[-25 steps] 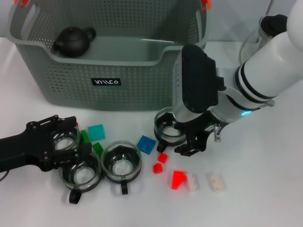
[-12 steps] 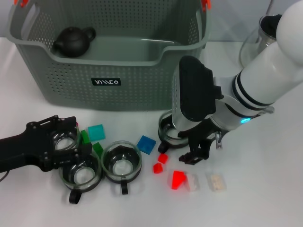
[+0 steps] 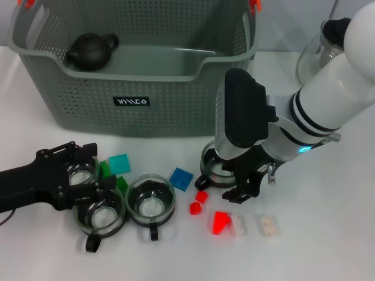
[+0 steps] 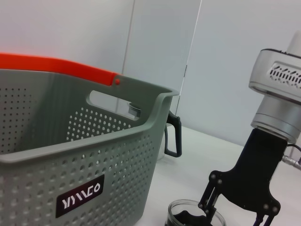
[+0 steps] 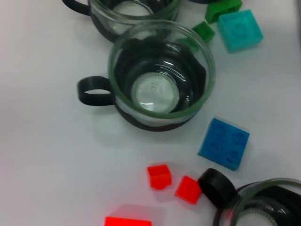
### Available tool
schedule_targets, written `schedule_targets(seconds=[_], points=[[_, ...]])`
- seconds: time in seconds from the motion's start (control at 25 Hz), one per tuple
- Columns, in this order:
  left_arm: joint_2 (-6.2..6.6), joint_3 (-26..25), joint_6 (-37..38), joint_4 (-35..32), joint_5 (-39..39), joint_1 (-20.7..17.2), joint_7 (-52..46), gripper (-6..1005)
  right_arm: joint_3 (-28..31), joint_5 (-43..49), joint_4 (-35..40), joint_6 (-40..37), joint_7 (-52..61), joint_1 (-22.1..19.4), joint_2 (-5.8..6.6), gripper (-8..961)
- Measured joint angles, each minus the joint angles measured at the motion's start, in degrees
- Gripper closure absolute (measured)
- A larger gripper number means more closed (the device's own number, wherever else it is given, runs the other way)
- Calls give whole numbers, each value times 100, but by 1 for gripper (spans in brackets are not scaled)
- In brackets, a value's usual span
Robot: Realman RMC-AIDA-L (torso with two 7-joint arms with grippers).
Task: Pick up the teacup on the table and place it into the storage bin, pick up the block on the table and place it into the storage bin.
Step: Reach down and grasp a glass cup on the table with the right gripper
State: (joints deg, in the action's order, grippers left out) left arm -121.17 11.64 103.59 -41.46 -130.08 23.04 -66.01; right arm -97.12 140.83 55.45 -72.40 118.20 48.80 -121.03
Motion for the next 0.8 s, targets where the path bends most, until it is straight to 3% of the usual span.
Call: schedule_targets(seconds=[0.56, 0.68, 0.8], points=[[-18, -13, -42, 7, 0, -46, 10, 114, -114, -18, -122, 120, -18, -14, 0, 340], [-20, -13, -42, 7, 0, -45, 10, 114, -112, -24, -122, 111, -11, -32, 0, 558], [-21, -11, -41, 7, 0, -40, 10, 114, -109, -27, -100, 89, -3, -47, 0, 709]])
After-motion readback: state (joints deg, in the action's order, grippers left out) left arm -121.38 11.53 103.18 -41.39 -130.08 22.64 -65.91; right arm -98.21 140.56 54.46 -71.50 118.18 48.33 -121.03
